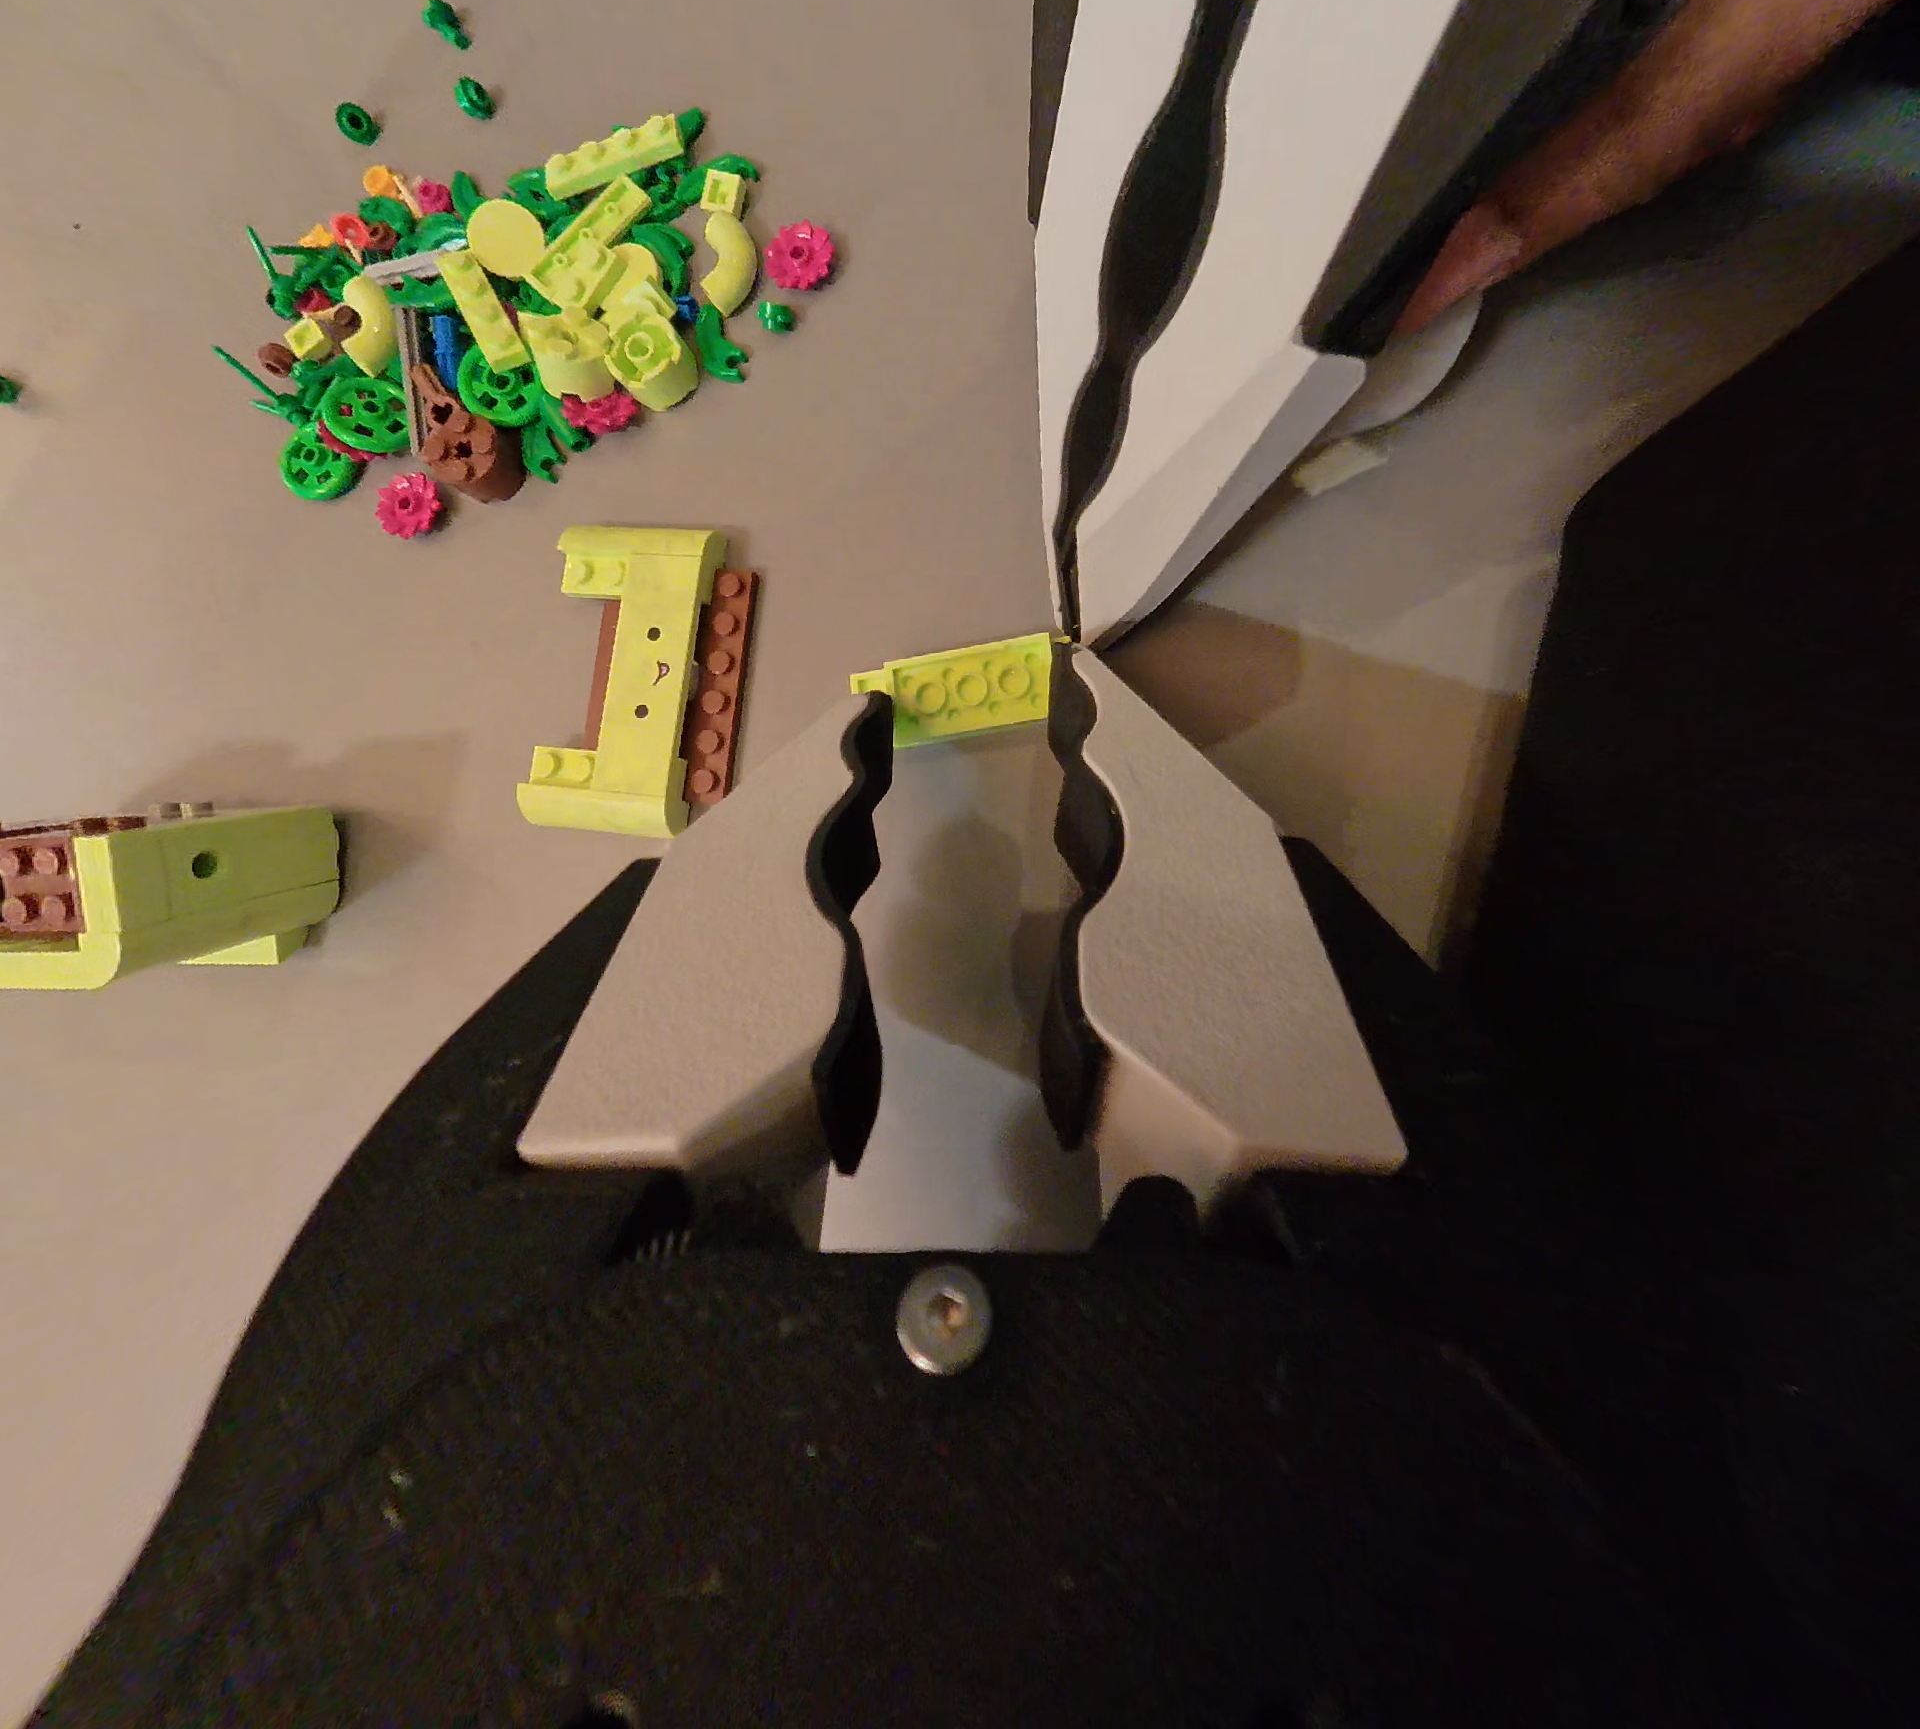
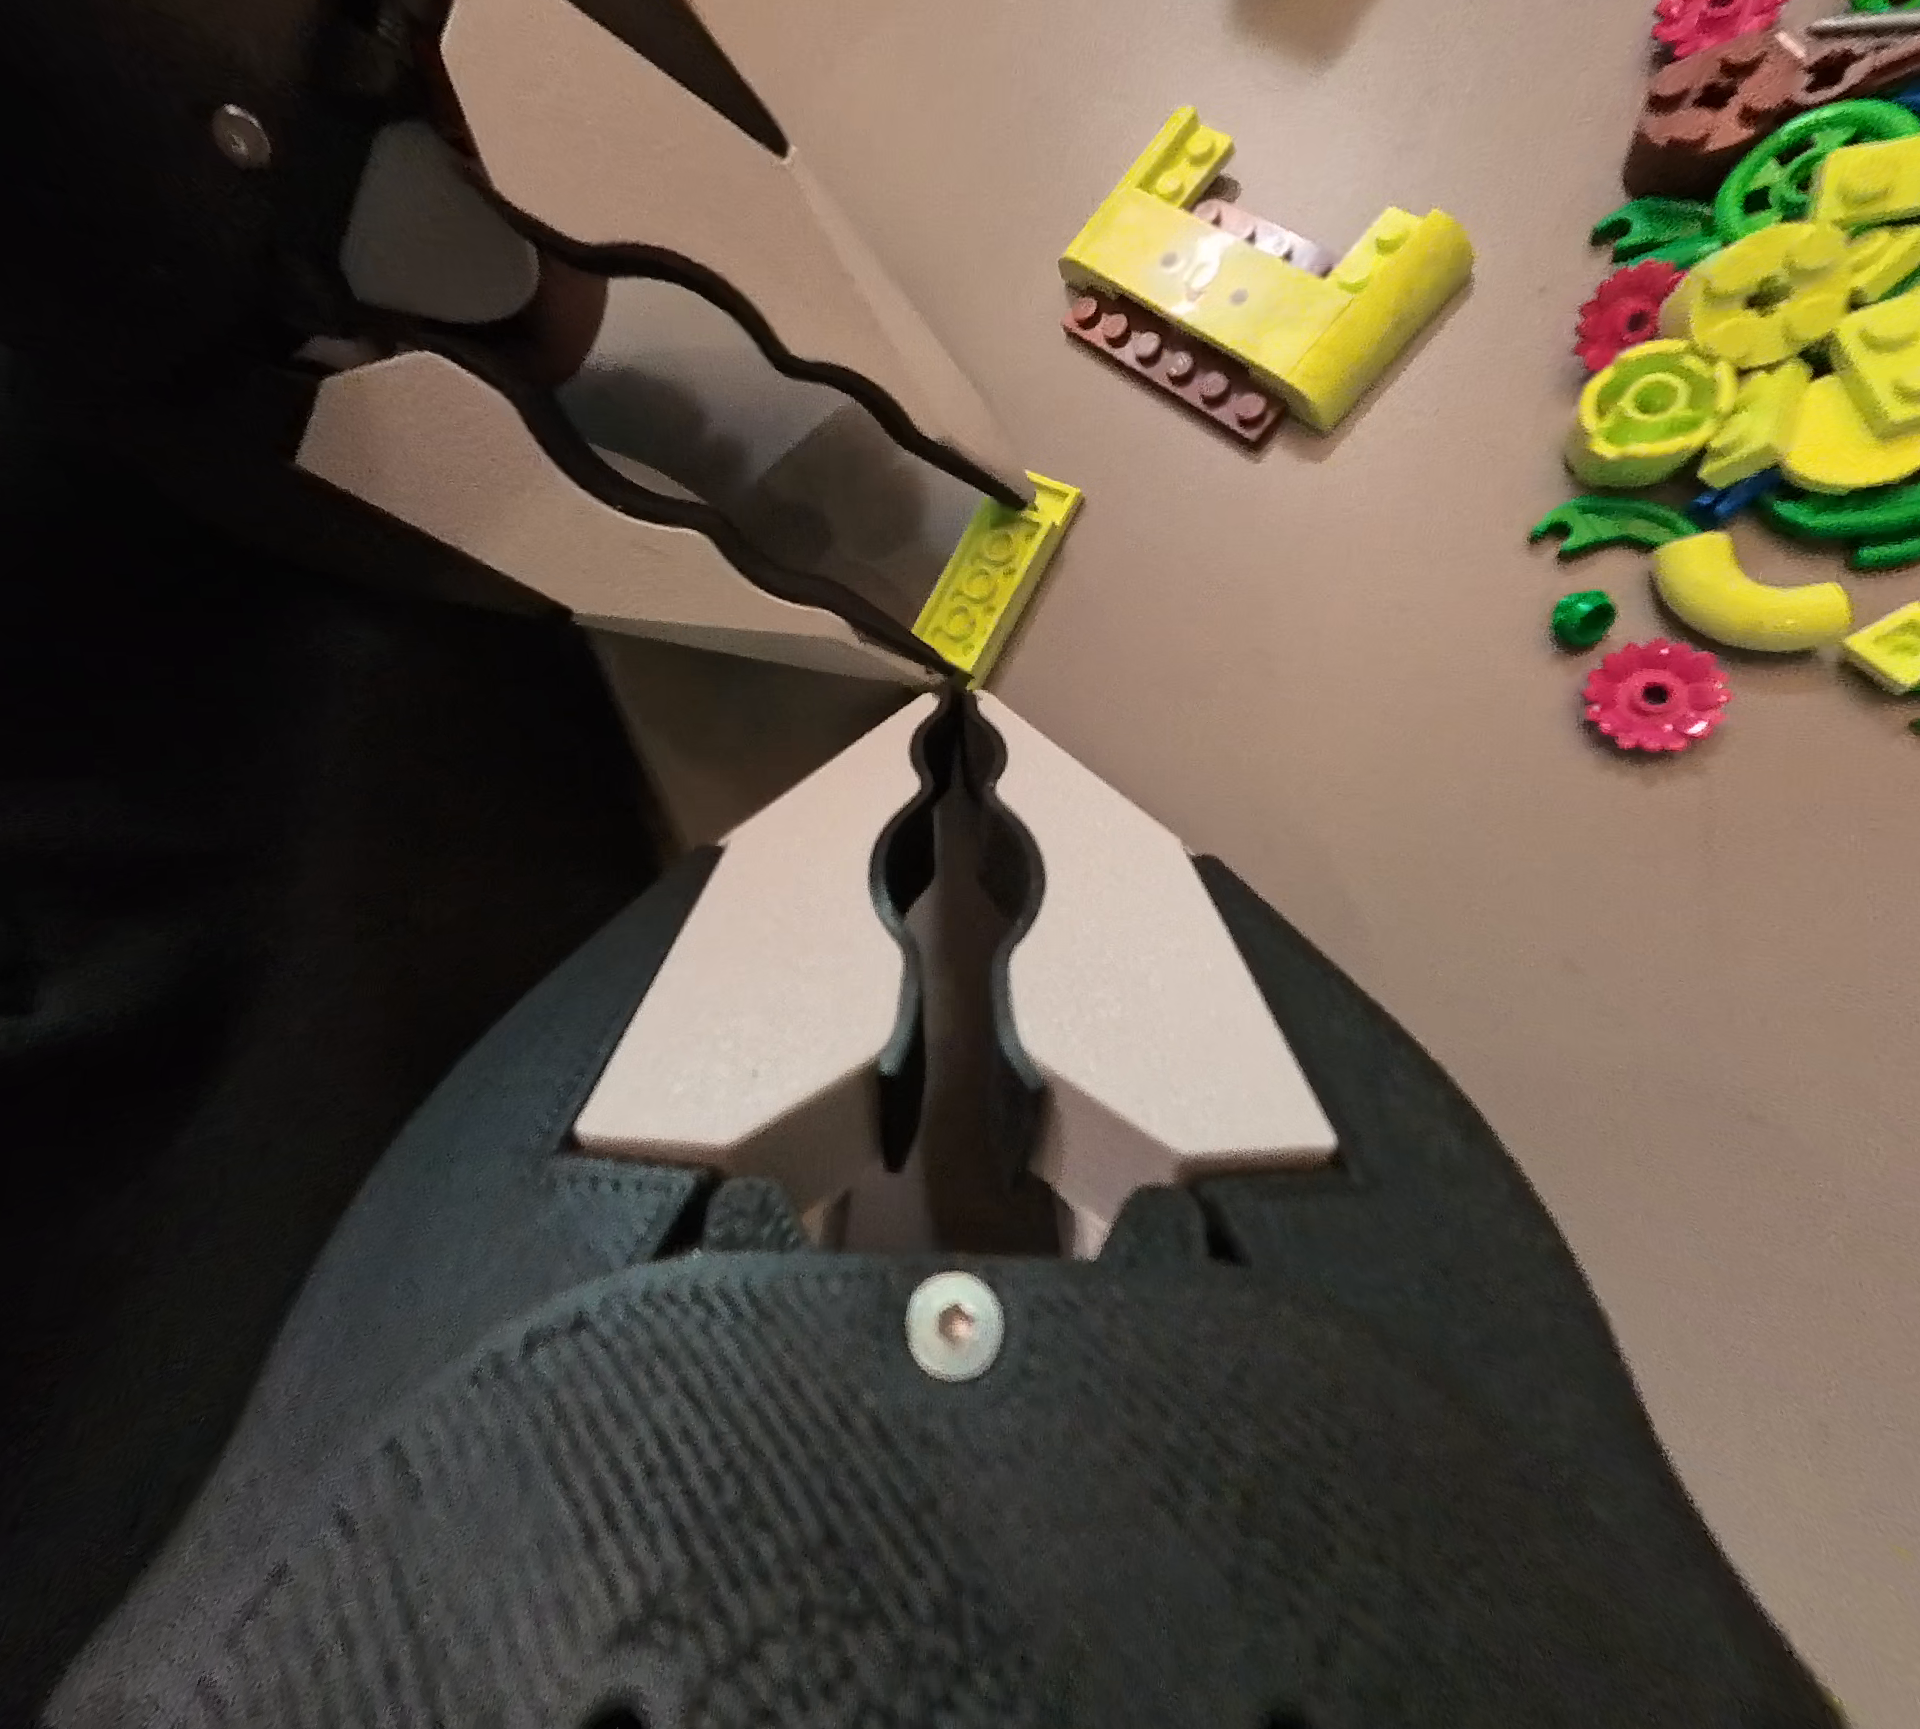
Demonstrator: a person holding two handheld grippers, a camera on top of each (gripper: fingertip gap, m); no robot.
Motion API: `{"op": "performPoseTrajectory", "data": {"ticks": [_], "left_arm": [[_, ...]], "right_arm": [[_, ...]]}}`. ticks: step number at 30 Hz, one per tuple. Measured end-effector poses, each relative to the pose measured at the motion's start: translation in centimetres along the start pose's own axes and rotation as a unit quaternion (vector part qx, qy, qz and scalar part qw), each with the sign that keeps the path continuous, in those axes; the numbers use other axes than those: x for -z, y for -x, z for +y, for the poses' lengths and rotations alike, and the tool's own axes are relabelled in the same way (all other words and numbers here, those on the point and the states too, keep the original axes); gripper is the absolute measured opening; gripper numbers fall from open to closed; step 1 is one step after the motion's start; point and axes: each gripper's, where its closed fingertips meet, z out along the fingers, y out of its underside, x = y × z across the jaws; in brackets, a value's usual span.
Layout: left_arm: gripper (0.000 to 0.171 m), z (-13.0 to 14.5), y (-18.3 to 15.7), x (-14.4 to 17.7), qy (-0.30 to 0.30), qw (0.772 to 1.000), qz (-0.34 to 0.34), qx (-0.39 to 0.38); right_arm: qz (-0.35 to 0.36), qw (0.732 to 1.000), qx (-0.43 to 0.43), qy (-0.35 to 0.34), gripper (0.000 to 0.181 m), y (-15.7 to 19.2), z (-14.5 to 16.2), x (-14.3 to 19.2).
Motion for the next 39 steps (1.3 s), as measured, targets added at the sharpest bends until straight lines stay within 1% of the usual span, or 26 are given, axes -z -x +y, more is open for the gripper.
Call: {"op": "performPoseTrajectory", "data": {"ticks": [3,5,6,7,8,10,12,13,15,16,17,19,20,22,24,26,29,30,32,34,39], "left_arm": [[0.028,0.1,0.1,0.1,-0.001,1.0,0.012,0.012],[0.026,0.1,0.2,0.3,-0.006,0.999,0.026,0.032],[0.0,-0.1,1.3,0.7,-0.027,0.999,0.009,0.025],[0.0,-0.5,1.3,1.1,-0.043,0.996,0.036,0.07],[0.0,-0.3,1.2,1.1,-0.04,0.994,0.052,0.088],[0.0,0.9,1.9,0.5,-0.012,0.999,-0.006,0.035],[0.001,0.6,1.5,0.3,-0.021,0.999,-0.007,0.035],[0.006,0.1,1.4,0.5,-0.04,0.998,0.0,0.045],[0.024,-1.1,1.3,1.2,-0.084,0.993,0.03,0.081],[0.038,-1.3,1.1,1.4,-0.094,0.99,0.049,0.095],[0.05,-1.1,0.8,1.4,-0.088,0.988,0.068,0.103],[0.069,0.1,-0.1,0.9,-0.047,0.989,0.095,0.105],[0.071,0.8,-0.3,0.5,-0.031,0.99,0.093,0.1],[0.065,0.8,-0.3,0.3,-0.041,0.994,0.07,0.076],[0.063,0.7,-0.5,0.1,-0.041,0.995,0.061,0.064],[0.059,0.6,-0.6,-0.1,-0.039,0.996,0.055,0.054],[0.048,0.5,-0.9,0.0,-0.042,0.996,0.061,0.042],[0.047,0.5,-1.1,0.0,-0.041,0.996,0.064,0.039],[0.047,0.5,-1.2,-0.1,-0.041,0.996,0.071,0.034],[0.047,0.3,-1.5,-0.1,-0.042,0.995,0.088,0.03],[0.046,0.1,-2.2,-0.1,-0.046,0.99,0.134,0.001]], "right_arm": [[0.026,0.999,0.021,0.027,0.0,0.0,0.0,-0.1],[0.028,0.999,0.025,0.04,0.0,0.1,0.1,-0.1],[0.027,0.998,0.024,0.044,0.0,0.1,0.2,-0.1],[0.029,0.998,0.025,0.043,0.0,0.1,0.2,-0.1],[0.03,0.998,0.03,0.038,0.0,0.0,0.1,-0.1],[0.032,0.999,0.031,0.031,0.0,0.0,-0.1,-0.2],[0.03,0.999,0.032,0.027,0.0,0.0,-0.1,-0.2],[0.027,0.999,0.031,0.024,0.0,0.0,-0.1,-0.2],[0.025,0.999,0.031,0.013,0.0,-0.1,-0.2,-0.2],[0.024,0.999,0.029,0.008,0.0,-0.1,-0.2,-0.2],[0.022,0.999,0.028,0.004,0.0,0.0,-0.2,-0.1],[0.017,0.999,0.028,-0.004,0.0,0.1,-0.1,0.0],[0.018,0.999,0.034,-0.015,0.005,0.2,-0.3,0.2],[0.018,0.997,0.065,-0.047,0.013,0.4,-1.1,0.8],[0.025,0.989,0.121,-0.081,0.019,0.6,-2.3,1.5],[0.04,0.972,0.205,-0.106,0.028,0.7,-3.2,2.0],[0.066,0.938,0.328,-0.096,0.036,-0.1,-3.4,1.8],[0.056,0.93,0.353,-0.085,0.038,-0.2,-3.2,1.4],[0.014,0.924,0.378,-0.057,0.036,-0.1,-2.5,0.6],[-0.04,0.924,0.379,-0.024,0.038,0.5,-1.6,0.1],[-0.102,0.918,0.382,0.032,0.039,0.5,-0.3,-0.3]]}}
